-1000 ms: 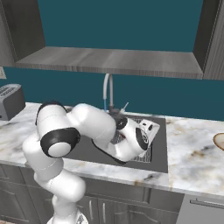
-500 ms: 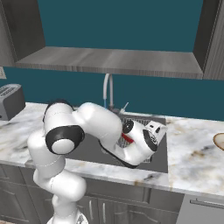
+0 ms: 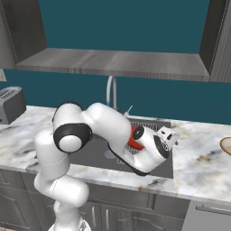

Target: Rinse each bowl for a few seconds and place them down in the sink or on the counter.

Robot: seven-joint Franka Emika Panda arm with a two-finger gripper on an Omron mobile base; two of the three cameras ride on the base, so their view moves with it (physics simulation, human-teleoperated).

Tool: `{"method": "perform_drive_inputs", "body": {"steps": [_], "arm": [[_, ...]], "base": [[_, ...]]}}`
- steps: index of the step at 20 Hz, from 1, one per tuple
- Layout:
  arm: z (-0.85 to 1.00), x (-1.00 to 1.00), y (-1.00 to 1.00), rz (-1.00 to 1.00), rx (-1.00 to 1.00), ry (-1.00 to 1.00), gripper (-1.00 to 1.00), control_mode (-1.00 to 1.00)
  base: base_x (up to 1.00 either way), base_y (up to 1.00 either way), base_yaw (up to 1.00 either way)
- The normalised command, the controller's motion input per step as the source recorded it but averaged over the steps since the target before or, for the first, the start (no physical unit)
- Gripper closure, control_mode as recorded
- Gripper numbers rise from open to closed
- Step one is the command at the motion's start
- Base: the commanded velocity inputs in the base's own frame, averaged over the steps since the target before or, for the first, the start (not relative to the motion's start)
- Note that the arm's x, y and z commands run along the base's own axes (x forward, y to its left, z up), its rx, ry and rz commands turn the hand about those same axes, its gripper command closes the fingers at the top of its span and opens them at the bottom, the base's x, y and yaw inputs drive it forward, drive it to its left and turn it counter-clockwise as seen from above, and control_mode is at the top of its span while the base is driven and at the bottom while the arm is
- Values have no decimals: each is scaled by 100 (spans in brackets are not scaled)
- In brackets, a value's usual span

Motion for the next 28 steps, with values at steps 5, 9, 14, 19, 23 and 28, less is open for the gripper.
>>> {"method": "perform_drive_inputs", "body": {"steps": [5, 9, 14, 19, 23, 28], "arm": [[23, 0, -42, -2, 6, 0, -100, -100], [21, 0, -36, -2, 5, 0, -100, -100], [22, 4, -29, 0, 1, -2, -100, -100], [25, 2, -27, 0, 0, -5, -100, -100], [27, 0, -25, 0, 0, -7, -100, -100], [26, 7, -30, 0, 0, -3, -100, -100]], "base": [[0, 0, 0], [0, 0, 0], [0, 0, 0], [0, 0, 0], [0, 0, 0], [0, 0, 0]]}}
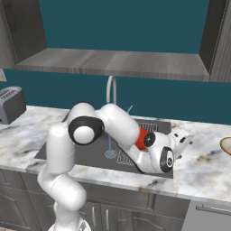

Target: Rinse each bowl for a few seconds and place them down in the sink or on the counter.

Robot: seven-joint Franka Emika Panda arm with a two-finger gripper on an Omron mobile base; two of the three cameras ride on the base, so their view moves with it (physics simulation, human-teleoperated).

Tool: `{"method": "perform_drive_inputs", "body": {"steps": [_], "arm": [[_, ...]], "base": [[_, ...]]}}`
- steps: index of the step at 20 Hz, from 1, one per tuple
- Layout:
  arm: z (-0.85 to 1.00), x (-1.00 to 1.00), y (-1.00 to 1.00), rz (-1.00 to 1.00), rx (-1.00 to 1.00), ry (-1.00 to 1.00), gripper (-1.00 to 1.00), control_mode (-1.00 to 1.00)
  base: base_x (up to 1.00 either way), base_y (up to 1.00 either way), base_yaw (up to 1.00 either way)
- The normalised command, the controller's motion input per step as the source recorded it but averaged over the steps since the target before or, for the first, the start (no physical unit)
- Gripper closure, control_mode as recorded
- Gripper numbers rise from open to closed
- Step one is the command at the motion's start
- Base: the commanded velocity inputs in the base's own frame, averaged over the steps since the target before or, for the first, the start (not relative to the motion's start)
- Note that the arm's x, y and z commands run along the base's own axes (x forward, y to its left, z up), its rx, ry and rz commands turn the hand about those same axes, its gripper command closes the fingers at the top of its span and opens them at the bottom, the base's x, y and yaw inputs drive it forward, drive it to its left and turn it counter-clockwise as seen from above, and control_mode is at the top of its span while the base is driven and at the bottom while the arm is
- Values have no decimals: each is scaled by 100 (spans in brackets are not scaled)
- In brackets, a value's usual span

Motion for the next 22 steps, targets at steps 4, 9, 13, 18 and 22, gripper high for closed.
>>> {"method": "perform_drive_inputs", "body": {"steps": [4, 9, 13, 18, 22], "arm": [[22, 18, -33, 0, 3, 1, -100, -100], [22, 16, -43, 0, 8, 5, -100, -100], [21, 11, -50, 0, 10, 5, -100, -100], [16, 1, -53, 0, 9, 2, -100, -100], [23, 0, -49, 0, 6, 0, -100, -100]], "base": [[0, 0, 0], [0, 0, 0], [0, 0, 0], [0, 0, 0], [0, 0, 0]]}}
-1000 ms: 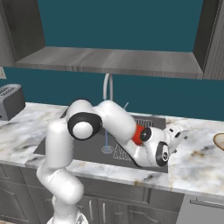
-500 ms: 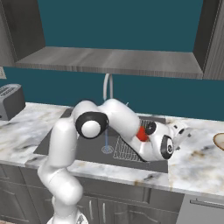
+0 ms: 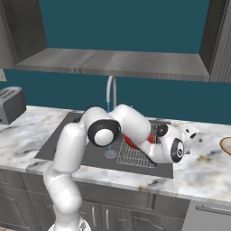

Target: Rinse each bowl for a few seconds and place them down in the sink or on the counter.

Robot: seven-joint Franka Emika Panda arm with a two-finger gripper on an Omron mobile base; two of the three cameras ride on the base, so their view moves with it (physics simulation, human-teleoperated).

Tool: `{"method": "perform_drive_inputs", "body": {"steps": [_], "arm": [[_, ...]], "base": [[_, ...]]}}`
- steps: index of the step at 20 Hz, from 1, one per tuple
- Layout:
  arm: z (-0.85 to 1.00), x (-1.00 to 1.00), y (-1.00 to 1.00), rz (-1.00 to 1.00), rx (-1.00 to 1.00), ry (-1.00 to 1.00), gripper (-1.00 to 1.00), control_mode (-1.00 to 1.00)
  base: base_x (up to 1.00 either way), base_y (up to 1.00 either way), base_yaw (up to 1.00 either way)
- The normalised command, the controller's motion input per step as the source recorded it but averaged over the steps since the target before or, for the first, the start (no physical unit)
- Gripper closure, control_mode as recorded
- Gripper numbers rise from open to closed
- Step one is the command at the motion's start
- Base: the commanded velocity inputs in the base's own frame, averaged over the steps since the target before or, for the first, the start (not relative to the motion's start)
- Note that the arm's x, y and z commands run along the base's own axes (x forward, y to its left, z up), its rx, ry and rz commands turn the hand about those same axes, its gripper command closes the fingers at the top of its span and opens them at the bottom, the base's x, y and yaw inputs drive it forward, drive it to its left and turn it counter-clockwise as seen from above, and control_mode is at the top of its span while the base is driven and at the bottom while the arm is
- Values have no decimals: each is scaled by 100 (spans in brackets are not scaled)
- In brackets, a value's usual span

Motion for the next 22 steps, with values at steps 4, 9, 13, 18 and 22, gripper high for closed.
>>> {"method": "perform_drive_inputs", "body": {"steps": [4, 9, 13, 18, 22], "arm": [[29, 0, -41, 0, 2, -1, -100, -100], [27, 0, -36, 0, 4, 0, -100, -100], [21, 0, -39, 0, 7, 0, -100, -100], [11, 3, -37, 0, 8, 3, -100, -100], [0, 13, -23, 0, 5, 6, -100, -100]], "base": [[0, 0, 0], [0, 0, 0], [0, 0, 0], [0, 0, 0], [0, 0, 0]]}}
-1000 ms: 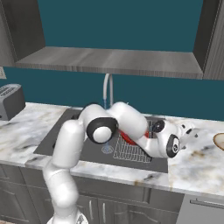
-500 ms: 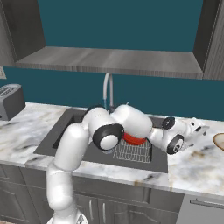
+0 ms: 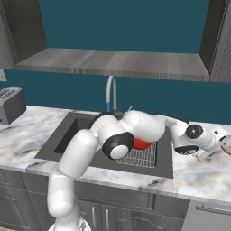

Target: Rinse each bowl for a few seconds and place them down in the sink or on the counter.

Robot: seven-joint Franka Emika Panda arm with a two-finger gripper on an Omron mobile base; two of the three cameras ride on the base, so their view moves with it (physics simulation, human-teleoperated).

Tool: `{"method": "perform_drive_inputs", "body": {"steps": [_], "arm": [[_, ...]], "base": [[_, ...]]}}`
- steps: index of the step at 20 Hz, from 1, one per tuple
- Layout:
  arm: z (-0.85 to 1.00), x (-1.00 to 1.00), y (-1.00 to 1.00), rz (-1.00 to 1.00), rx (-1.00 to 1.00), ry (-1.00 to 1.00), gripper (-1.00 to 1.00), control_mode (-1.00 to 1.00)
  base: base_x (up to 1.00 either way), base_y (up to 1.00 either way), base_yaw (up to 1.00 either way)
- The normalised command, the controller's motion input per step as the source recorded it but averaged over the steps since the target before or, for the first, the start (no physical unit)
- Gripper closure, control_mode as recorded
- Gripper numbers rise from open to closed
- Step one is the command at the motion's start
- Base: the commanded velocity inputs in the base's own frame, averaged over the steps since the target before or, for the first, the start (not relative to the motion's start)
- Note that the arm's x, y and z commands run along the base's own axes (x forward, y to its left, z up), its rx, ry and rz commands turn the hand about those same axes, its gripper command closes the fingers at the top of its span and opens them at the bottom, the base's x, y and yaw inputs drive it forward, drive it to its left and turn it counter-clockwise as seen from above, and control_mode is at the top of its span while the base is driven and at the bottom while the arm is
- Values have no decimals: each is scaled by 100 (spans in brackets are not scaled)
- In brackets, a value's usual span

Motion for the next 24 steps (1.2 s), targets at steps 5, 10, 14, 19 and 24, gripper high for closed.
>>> {"method": "perform_drive_inputs", "body": {"steps": [5, 10, 14, 19, 24], "arm": [[0, 18, -5, 0, 1, 6, -100, -100], [2, 28, 0, 1, -1, 8, -100, -100], [15, 35, 0, 3, -6, 8, -100, -100], [15, 34, -10, 5, -3, 8, -100, -100], [1, 29, -17, 7, 0, 9, -100, -100]], "base": [[0, 0, 0], [0, 0, 0], [0, 0, 0], [0, 0, 0], [0, 0, 0]]}}
